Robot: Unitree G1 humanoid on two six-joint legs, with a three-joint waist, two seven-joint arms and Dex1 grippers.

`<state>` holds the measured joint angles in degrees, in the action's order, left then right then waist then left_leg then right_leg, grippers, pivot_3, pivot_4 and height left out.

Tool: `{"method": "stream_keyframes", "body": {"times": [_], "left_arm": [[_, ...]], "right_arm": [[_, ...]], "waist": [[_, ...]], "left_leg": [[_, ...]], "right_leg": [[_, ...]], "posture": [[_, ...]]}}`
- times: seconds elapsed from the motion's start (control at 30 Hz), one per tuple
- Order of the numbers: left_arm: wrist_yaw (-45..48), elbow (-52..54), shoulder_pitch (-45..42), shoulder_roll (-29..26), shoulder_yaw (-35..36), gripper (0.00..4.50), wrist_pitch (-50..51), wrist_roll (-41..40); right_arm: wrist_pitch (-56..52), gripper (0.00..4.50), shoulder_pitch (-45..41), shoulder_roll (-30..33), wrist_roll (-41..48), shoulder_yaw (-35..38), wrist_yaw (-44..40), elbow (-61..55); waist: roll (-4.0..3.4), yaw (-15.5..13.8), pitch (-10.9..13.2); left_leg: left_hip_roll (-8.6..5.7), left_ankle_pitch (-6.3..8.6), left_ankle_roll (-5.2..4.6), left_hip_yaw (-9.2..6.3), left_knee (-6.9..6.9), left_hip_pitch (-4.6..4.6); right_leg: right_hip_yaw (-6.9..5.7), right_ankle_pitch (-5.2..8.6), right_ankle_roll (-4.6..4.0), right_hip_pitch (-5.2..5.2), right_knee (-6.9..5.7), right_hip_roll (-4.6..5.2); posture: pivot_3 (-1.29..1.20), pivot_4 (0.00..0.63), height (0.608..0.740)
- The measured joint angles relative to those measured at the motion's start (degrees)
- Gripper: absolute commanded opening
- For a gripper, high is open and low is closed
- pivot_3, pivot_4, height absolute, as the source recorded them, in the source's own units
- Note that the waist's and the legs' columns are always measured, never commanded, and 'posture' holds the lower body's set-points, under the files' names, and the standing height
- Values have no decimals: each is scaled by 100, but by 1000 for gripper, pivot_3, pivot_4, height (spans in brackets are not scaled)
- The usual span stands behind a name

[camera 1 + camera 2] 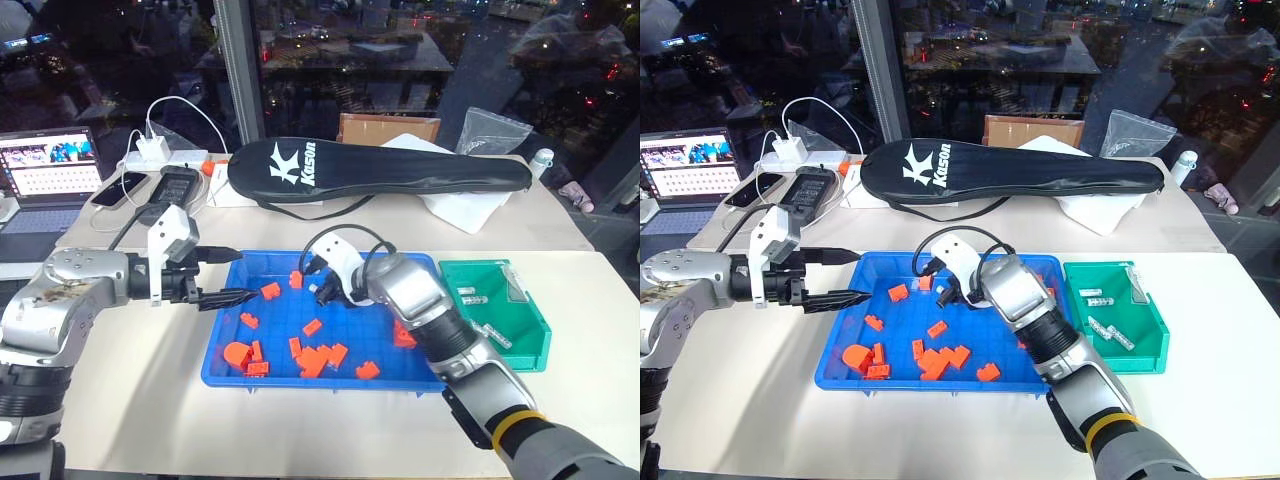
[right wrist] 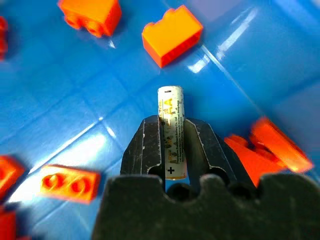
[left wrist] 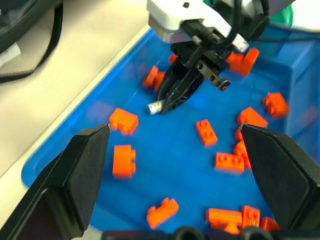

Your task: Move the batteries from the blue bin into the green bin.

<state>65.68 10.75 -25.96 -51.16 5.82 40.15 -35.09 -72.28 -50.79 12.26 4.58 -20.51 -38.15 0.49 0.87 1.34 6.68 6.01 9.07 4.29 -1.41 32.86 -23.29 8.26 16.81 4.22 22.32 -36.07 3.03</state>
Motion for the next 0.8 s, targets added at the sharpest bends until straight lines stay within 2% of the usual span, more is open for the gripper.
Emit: {"method": "stream_keyframes", "body": {"times": [0.07,0.2,0.33,0.37,0.4,0.47,0.5,0.63,0.8], "left_arm": [[20,6,-155,73,10,4500,121,-212],[-2,-16,-622,333,-48,4500,137,-333],[-220,-337,-1121,762,-233,4500,66,-251],[-392,-606,-1452,1189,-343,4500,-142,-102],[-501,-747,-1547,1329,-346,4500,-283,-41],[-678,-1113,-1726,1470,-399,4500,-533,243],[-720,-1214,-1784,1511,-463,4500,-632,372],[-729,-1359,-1876,1712,-702,4500,-873,606],[-615,-1389,-1838,1694,-774,4500,-915,786]], "right_arm": [[-222,261,-105,98,508,559,-289,-674],[-660,260,-556,1183,1361,1631,-867,-2026],[-439,260,-61,2287,1757,1980,-1244,-2633],[-318,260,411,3262,1925,2115,-1608,-2761],[-320,260,690,3892,1955,2220,-1824,-2692],[-308,260,1145,4877,2037,2528,-2160,-2569],[-264,260,1318,5159,2041,2622,-2229,-2546],[277,260,2171,5666,1867,2714,-2195,-2287],[585,260,2667,5565,1804,2714,-1866,-2080]], "waist": [[1,-5,2],[4,-97,2],[16,-98,-5],[10,-191,0],[11,-202,1],[8,-168,0],[8,-117,0],[8,41,-1],[6,117,2]], "left_leg": [[0,0,0,-1,0,-1],[-3,1,0,-9,1,10],[-10,2,-2,-7,5,-2],[-23,-1,-1,-17,16,-23],[-29,-2,-1,-14,17,-22],[-33,2,-9,-3,12,-20],[-33,9,-21,-4,11,-9],[-34,18,-37,-6,8,11],[-42,16,-37,-10,19,13]], "right_leg": [[-1,0,0,-1,-1,-1],[-14,-2,-5,-14,23,2],[-4,6,3,-18,29,2],[-6,7,5,-21,30,6],[-1,8,4,-15,32,8],[23,5,1,-20,39,9],[26,5,0,-25,38,6],[34,11,10,-30,30,2],[41,10,12,-32,25,3]], "posture": [[0,150,737],[0,150,737],[0,150,737],[0,150,737],[0,150,737],[0,150,737],[0,150,737],[0,150,737],[0,150,737]]}}
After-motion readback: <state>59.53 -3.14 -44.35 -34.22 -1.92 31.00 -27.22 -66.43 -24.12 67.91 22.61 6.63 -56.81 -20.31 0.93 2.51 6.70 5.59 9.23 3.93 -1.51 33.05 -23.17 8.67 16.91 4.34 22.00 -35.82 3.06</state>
